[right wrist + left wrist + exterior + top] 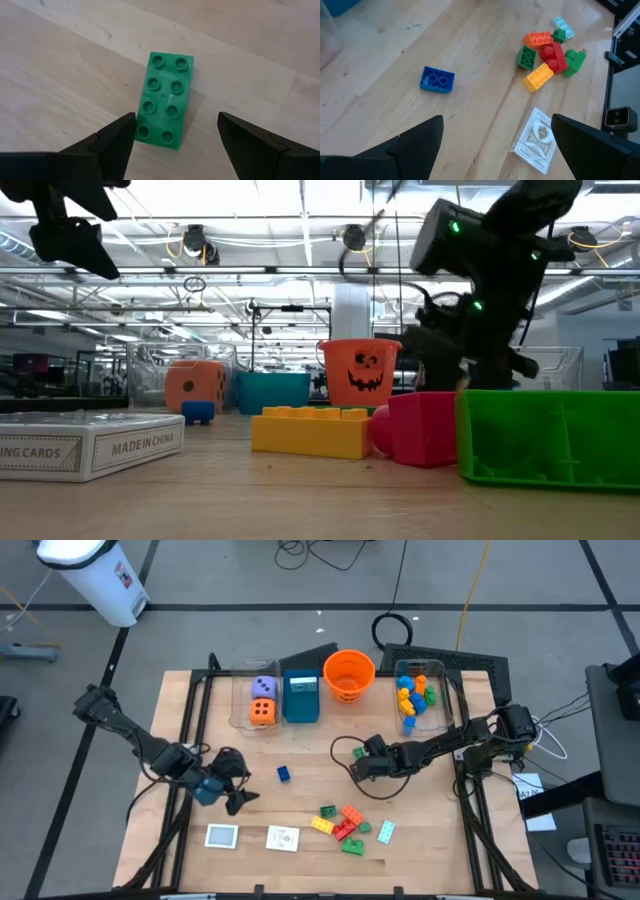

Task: Pick & Place Toys
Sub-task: Put the green game piece into the right transparent bin

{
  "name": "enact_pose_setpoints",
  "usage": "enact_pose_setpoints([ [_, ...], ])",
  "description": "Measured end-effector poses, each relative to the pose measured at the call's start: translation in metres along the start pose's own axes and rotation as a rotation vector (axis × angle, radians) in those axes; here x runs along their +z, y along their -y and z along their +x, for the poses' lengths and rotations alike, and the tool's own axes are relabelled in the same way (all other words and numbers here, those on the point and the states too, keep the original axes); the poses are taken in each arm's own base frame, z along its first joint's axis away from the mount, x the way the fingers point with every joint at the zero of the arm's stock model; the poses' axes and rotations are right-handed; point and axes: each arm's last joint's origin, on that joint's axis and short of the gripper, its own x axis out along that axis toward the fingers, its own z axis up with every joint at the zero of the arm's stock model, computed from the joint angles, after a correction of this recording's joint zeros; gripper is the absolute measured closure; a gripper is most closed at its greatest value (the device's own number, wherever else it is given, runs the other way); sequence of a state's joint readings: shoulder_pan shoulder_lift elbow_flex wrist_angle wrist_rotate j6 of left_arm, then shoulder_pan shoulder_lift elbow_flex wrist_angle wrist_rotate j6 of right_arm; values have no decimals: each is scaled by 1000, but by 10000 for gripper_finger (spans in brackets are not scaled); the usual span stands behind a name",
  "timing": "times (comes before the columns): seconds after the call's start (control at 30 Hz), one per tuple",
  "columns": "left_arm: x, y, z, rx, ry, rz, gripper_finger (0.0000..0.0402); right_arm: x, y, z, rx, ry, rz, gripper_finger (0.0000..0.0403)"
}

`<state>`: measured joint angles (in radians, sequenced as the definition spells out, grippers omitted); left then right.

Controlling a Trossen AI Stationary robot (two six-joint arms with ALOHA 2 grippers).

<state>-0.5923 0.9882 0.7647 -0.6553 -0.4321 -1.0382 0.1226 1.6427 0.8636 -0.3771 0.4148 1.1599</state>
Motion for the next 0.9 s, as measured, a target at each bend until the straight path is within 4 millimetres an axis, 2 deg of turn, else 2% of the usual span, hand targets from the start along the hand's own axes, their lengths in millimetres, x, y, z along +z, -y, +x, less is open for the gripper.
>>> enact_pose_setpoints([
  [0.33,6,-4,3,22,16,-41,23,-4,8,1,-59,-55,-139,124],
  [0.6,9,-6,4,32,24,-62,23,-1,2,2,4,-26,-366,124],
  [0.9,11,-6,5,30,31,-58,23,8,0,5,39,9,-350,125],
])
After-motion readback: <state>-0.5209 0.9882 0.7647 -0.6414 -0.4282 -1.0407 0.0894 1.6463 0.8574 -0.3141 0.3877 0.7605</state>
